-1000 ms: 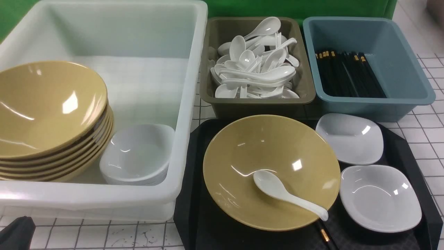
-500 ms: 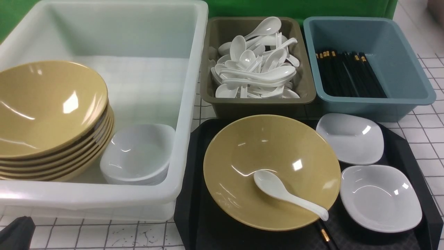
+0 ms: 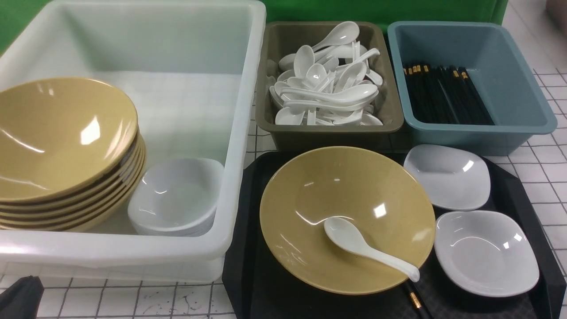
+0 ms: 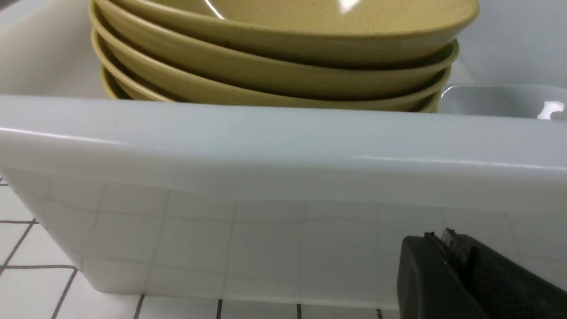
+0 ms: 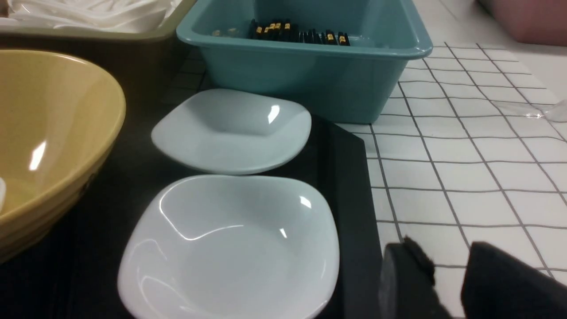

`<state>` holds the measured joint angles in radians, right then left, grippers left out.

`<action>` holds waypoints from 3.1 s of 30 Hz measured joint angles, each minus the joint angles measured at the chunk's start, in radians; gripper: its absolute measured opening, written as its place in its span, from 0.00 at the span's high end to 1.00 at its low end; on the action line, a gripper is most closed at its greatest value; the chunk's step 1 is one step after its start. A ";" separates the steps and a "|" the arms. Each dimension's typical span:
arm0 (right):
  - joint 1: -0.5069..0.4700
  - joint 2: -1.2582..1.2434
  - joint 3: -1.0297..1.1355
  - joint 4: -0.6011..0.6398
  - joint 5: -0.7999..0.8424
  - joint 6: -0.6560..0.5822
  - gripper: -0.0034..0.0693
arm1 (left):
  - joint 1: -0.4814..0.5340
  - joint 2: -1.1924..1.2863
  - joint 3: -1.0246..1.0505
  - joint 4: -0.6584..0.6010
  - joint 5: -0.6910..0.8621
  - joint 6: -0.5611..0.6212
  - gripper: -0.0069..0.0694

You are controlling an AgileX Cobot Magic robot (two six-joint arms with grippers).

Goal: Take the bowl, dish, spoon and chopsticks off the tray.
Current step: Use the left arm to grab the soup spoon in the middle

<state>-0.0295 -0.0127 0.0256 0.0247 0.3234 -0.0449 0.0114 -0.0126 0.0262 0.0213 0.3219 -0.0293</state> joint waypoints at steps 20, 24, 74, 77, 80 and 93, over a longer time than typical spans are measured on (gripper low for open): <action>0.000 0.000 0.005 0.004 -0.684 0.061 0.63 | 0.000 0.000 0.001 -0.035 -0.572 -0.160 0.92; 0.000 0.000 0.005 0.011 -0.823 0.265 0.63 | 0.000 0.000 0.001 -0.049 -0.842 -0.218 0.92; 0.120 0.568 -0.411 0.220 0.359 -0.268 0.90 | -0.770 1.881 -1.358 -0.317 0.407 0.967 0.43; 0.120 0.568 -0.411 0.220 0.355 -0.268 0.90 | -0.770 1.947 -1.374 -0.326 0.399 1.046 0.44; 0.120 0.568 -0.411 0.221 0.348 -0.268 0.90 | -0.770 1.988 -1.378 -0.334 0.396 1.114 0.47; 0.120 0.568 -0.411 0.222 0.339 -0.268 0.89 | -0.769 2.003 -1.405 -0.441 0.333 1.155 0.90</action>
<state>0.0903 0.5555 -0.3850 0.2470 0.6627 -0.3126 -0.7574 1.9906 -1.3786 -0.4198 0.6545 1.1255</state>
